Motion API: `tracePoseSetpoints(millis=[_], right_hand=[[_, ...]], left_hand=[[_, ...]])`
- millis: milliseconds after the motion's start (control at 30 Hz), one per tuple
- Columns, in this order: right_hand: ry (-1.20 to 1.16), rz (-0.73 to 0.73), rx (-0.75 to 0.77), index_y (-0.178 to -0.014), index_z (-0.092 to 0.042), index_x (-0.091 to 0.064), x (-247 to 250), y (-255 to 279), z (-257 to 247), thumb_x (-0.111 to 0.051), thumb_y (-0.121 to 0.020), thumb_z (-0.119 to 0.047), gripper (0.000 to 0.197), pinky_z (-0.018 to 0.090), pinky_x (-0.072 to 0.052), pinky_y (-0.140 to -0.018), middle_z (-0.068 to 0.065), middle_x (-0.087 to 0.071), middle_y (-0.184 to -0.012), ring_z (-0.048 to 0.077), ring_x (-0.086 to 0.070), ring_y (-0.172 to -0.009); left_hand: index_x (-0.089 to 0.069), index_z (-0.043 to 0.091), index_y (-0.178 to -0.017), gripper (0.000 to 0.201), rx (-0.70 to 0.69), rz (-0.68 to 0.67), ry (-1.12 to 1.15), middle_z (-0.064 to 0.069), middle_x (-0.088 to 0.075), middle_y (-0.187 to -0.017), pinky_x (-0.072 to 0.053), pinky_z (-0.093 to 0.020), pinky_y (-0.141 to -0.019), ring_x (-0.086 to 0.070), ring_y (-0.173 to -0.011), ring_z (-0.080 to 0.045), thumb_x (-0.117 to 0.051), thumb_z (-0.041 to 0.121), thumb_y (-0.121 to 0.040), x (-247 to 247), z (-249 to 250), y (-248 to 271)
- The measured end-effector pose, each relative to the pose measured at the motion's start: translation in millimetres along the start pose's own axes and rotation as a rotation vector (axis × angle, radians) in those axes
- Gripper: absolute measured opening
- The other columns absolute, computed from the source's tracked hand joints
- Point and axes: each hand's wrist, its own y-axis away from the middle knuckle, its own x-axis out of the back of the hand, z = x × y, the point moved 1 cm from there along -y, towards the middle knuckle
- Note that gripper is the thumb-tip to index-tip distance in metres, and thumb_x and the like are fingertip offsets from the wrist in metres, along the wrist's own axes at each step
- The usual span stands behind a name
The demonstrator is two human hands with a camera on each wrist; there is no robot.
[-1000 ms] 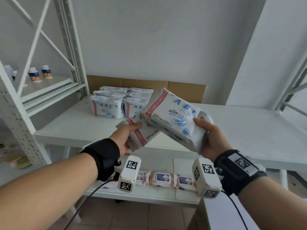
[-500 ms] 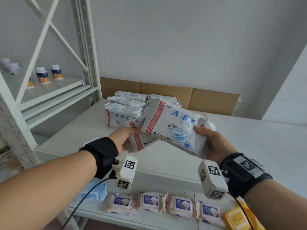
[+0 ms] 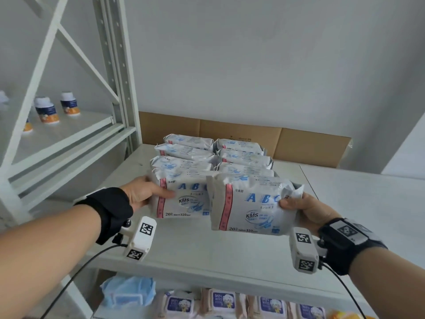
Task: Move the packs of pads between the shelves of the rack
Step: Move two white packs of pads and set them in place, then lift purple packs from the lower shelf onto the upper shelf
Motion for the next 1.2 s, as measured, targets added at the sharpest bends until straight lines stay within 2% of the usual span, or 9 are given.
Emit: tracePoseSetpoints(millis=[100,233,467,600,733,933,1000,1100,1200], right_hand=[[0.045,0.05,-0.022,-0.121,-0.001,-0.055,-3,-2,8,-0.062,-0.062,0.008,0.06,0.054,-0.056,-0.073,0.028,-0.063,-0.116,0.046,-0.063,-0.099],[0.075,0.152,-0.031,-0.104,-0.002,-0.06,-2,0,14,-0.058,-0.068,0.018,0.041,0.053,-0.057,-0.069,0.027,-0.067,-0.108,0.043,-0.068,-0.09],[0.172,0.279,-0.064,-0.11,-0.006,-0.06,-1,-4,27,-0.057,-0.07,0.018,0.047,0.042,-0.059,-0.067,0.019,-0.071,-0.105,0.033,-0.069,-0.092],[0.251,0.39,-0.177,-0.11,-0.02,-0.062,8,-12,32,-0.061,-0.07,0.016,0.054,0.044,-0.044,-0.091,0.008,-0.072,-0.103,0.028,-0.061,-0.106],[0.185,0.438,-0.204,-0.104,-0.013,-0.062,-4,-27,32,-0.061,-0.063,0.02,0.053,0.033,-0.051,-0.07,0.008,-0.073,-0.095,0.026,-0.064,-0.097],[0.204,0.503,-0.22,-0.109,-0.013,-0.057,-10,-37,35,-0.059,-0.067,0.022,0.055,0.029,-0.051,-0.062,0.008,-0.069,-0.1,0.023,-0.064,-0.093],[0.218,0.519,-0.239,-0.109,-0.016,-0.057,-7,-37,34,-0.06,-0.067,0.02,0.055,0.031,-0.05,-0.068,0.007,-0.067,-0.104,0.022,-0.062,-0.097],[0.244,0.598,-0.285,-0.109,-0.012,-0.056,-2,-31,34,-0.066,-0.072,0.012,0.045,0.039,-0.039,-0.091,0.007,-0.065,-0.112,0.024,-0.056,-0.111],[0.258,0.637,-0.333,-0.106,-0.01,-0.057,1,-21,33,-0.07,-0.073,0.004,0.038,0.043,-0.032,-0.099,0.006,-0.064,-0.113,0.023,-0.053,-0.114]], left_hand=[[-0.068,0.009,-0.103,0.051,0.015,-0.074,-0.03,-0.011,-0.075,-0.097,-0.058,-0.024,-0.061,-0.073,-0.084,-0.022,-0.075,-0.005,-0.055,19,0,-6],[-0.068,0.006,-0.104,0.048,0.026,-0.107,-0.063,-0.015,-0.074,-0.099,-0.058,-0.024,-0.063,-0.072,-0.087,-0.024,-0.07,-0.016,-0.061,36,-3,-17],[-0.061,0.003,-0.109,0.051,0.084,-0.102,-0.098,-0.026,-0.067,-0.109,-0.05,-0.044,-0.091,-0.063,-0.104,-0.038,-0.063,-0.026,-0.067,55,-7,-26],[-0.061,0.0,-0.103,0.048,0.083,-0.064,-0.116,-0.029,-0.064,-0.113,-0.047,-0.05,-0.096,-0.059,-0.11,-0.042,-0.063,-0.029,-0.065,52,-6,-28],[-0.045,-0.001,-0.13,0.074,0.113,-0.031,-0.076,-0.028,-0.06,-0.121,-0.047,-0.055,-0.095,-0.057,-0.112,-0.042,-0.066,-0.027,-0.065,48,-8,-30],[-0.045,-0.001,-0.131,0.072,0.141,-0.032,-0.067,-0.028,-0.062,-0.118,-0.052,-0.049,-0.084,-0.06,-0.108,-0.04,-0.064,-0.028,-0.067,48,-11,-31],[-0.046,0.001,-0.13,0.072,0.152,-0.009,-0.072,-0.027,-0.063,-0.117,-0.052,-0.051,-0.086,-0.061,-0.106,-0.04,-0.064,-0.027,-0.066,49,-12,-34],[-0.051,0.005,-0.123,0.065,0.194,0.017,-0.125,-0.022,-0.065,-0.114,-0.045,-0.054,-0.098,-0.061,-0.108,-0.038,-0.067,-0.023,-0.067,52,-12,-36],[-0.056,0.009,-0.108,0.05,0.25,0.044,-0.212,-0.019,-0.066,-0.114,-0.038,-0.053,-0.105,-0.057,-0.113,-0.036,-0.068,-0.019,-0.068,54,-11,-36]])
